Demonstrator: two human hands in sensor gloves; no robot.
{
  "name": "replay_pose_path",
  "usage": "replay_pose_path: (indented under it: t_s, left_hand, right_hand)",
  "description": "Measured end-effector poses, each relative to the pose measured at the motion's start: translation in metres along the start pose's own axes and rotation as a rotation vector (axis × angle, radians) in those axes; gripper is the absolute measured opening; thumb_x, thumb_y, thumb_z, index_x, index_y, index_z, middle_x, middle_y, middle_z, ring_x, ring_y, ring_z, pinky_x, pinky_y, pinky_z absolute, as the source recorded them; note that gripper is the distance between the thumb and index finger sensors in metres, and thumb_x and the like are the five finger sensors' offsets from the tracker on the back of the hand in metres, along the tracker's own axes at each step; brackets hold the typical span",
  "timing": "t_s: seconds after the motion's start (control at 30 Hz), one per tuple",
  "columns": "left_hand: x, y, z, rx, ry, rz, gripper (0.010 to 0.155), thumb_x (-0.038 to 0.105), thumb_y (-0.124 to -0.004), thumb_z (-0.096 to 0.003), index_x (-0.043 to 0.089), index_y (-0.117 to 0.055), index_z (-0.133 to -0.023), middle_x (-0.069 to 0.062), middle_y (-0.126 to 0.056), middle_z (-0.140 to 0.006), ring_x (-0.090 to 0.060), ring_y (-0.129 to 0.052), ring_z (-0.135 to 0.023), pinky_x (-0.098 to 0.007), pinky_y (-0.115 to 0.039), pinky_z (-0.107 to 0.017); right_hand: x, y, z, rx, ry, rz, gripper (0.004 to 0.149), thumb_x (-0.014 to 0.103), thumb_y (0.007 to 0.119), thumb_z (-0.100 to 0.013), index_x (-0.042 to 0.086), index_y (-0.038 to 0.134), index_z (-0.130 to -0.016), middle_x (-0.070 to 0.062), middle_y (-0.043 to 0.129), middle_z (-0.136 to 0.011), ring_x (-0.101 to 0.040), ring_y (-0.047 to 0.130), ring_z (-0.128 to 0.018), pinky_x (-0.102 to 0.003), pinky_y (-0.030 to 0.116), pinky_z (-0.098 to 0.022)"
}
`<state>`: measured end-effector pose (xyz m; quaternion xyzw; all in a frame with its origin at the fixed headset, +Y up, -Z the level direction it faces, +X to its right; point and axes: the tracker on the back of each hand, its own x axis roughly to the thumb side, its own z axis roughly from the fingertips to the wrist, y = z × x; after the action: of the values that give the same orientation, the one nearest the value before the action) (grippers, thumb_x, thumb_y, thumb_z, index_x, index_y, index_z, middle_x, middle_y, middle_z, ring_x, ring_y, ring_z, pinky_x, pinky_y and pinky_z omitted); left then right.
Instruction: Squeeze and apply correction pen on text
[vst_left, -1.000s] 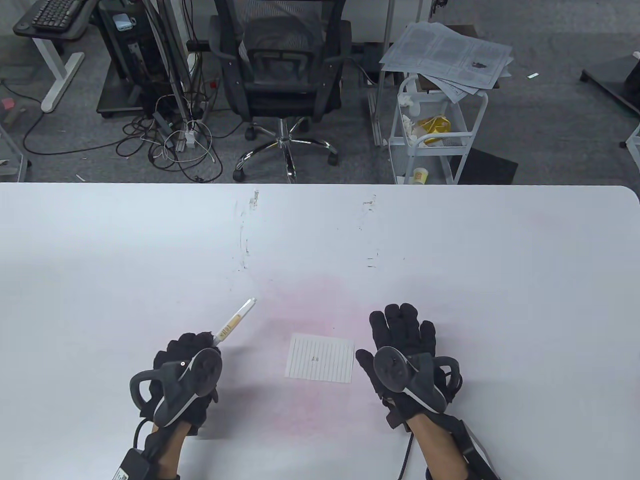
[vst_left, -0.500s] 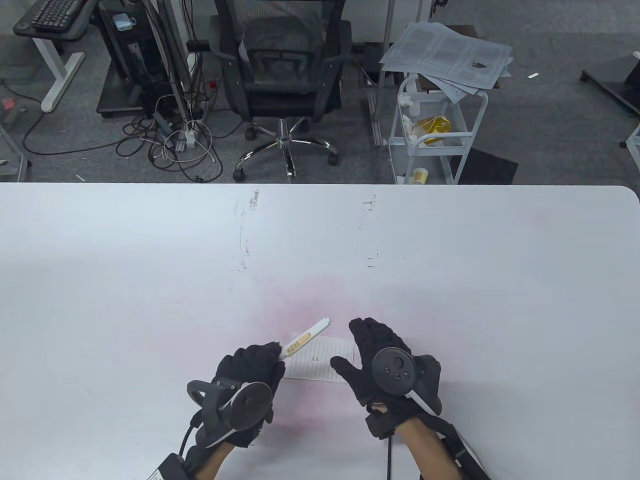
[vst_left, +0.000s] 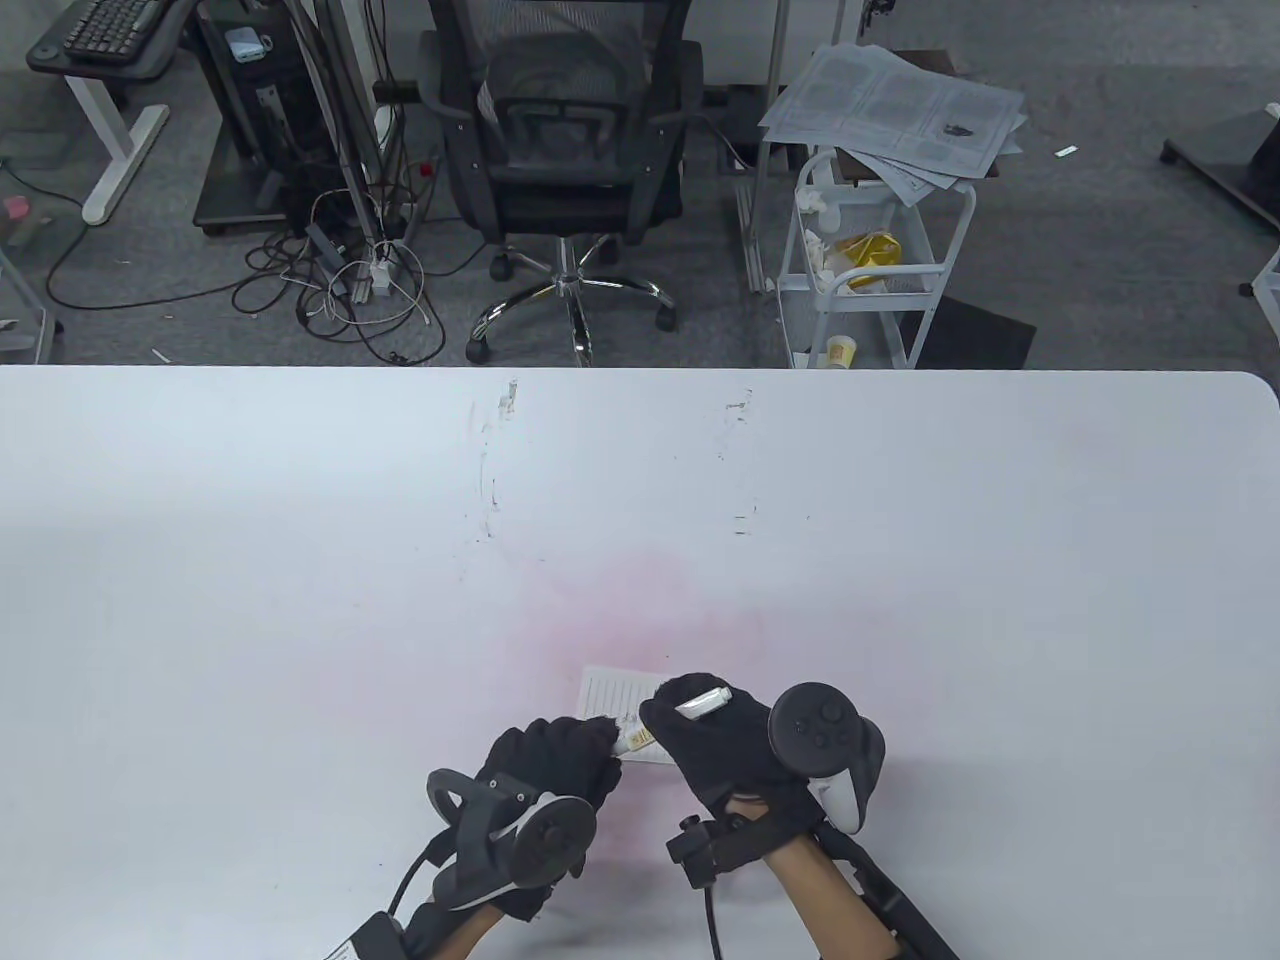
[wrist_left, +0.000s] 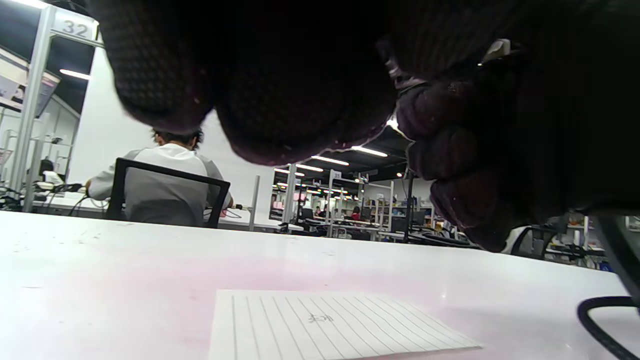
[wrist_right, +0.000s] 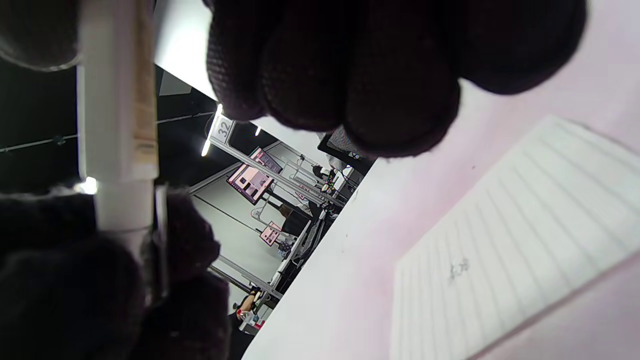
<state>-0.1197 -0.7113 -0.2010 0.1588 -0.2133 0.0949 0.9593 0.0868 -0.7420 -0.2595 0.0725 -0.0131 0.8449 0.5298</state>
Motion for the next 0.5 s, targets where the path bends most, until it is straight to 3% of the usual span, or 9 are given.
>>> replay_pose_path:
  t_s: [0.1,0.23,0.5]
  left_hand:
    - [0.009,0.000,0.001,0.001,-0.037,-0.019,0.046,0.042,-0.076,-0.0384,0.021,-0.079,-0.079,0.000,-0.099,-0.061,-0.014,-0.104,-0.040,-0.036,-0.091,-0.042]
    - [0.011,-0.001,0.000,-0.017,-0.039,-0.054,0.046,0.041,-0.075,-0.0381,0.021,-0.079,-0.079,0.000,-0.099,-0.060,-0.014,-0.104,-0.041,-0.036,-0.091,-0.042]
    - [0.000,-0.004,-0.007,-0.096,-0.014,-0.005,0.046,0.040,-0.072,-0.0378,0.023,-0.079,-0.080,0.001,-0.098,-0.061,-0.014,-0.103,-0.042,-0.036,-0.091,-0.044]
  right_hand:
    - [-0.002,0.006,-0.001,0.038,0.018,-0.035,0.059,0.075,0.071,-0.036,0.023,0.090,-0.057,0.000,0.094,-0.049,-0.024,0.101,-0.030,-0.049,0.082,-0.029]
    - [-0.005,0.009,-0.004,0.091,0.057,-0.096,0.047,0.065,0.074,-0.040,0.022,0.095,-0.042,0.002,0.097,-0.034,-0.021,0.100,-0.016,-0.048,0.084,-0.022]
    - [-0.011,0.012,-0.010,0.144,0.074,-0.142,0.047,0.059,0.074,-0.042,0.018,0.097,-0.037,0.002,0.096,-0.027,-0.020,0.098,-0.009,-0.047,0.084,-0.019]
